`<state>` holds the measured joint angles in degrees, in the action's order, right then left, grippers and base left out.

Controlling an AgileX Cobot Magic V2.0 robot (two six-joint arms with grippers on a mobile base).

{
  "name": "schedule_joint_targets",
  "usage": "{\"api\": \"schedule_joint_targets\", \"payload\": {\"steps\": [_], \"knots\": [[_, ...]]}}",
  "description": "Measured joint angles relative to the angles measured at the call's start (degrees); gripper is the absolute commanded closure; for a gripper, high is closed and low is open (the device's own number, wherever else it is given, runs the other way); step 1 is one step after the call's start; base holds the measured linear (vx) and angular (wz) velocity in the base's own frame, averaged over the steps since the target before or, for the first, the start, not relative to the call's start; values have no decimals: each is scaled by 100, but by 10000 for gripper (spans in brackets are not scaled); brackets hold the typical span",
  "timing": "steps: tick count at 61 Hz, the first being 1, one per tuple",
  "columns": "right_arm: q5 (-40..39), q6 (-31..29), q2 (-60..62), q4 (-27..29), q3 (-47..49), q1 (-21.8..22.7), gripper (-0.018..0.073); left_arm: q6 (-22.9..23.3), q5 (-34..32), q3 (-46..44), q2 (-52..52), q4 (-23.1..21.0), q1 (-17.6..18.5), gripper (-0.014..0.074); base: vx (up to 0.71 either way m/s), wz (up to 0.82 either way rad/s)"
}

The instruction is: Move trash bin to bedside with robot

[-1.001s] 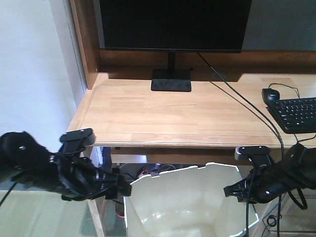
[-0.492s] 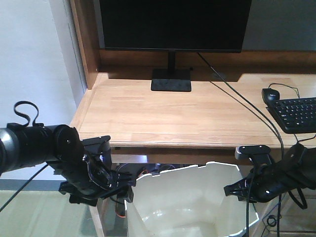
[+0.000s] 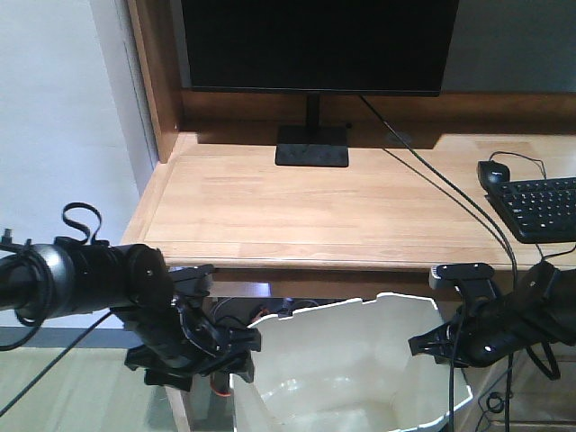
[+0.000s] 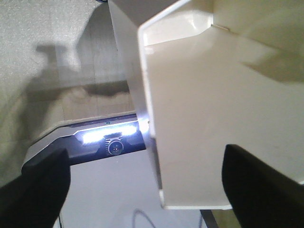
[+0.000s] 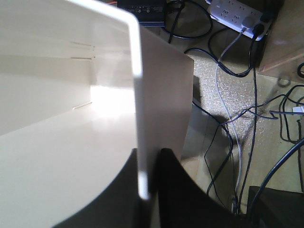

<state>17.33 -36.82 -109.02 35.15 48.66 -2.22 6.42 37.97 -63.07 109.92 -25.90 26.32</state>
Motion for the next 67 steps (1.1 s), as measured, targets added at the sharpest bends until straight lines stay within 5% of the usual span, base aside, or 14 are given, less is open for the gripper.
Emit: {"api": "schedule_joint_targets", "payload": {"steps": [67], "knots": [[-39,-1,0,18,0,0,564,-122,-148,-730,1249,-103,137,11,0,0]]}}
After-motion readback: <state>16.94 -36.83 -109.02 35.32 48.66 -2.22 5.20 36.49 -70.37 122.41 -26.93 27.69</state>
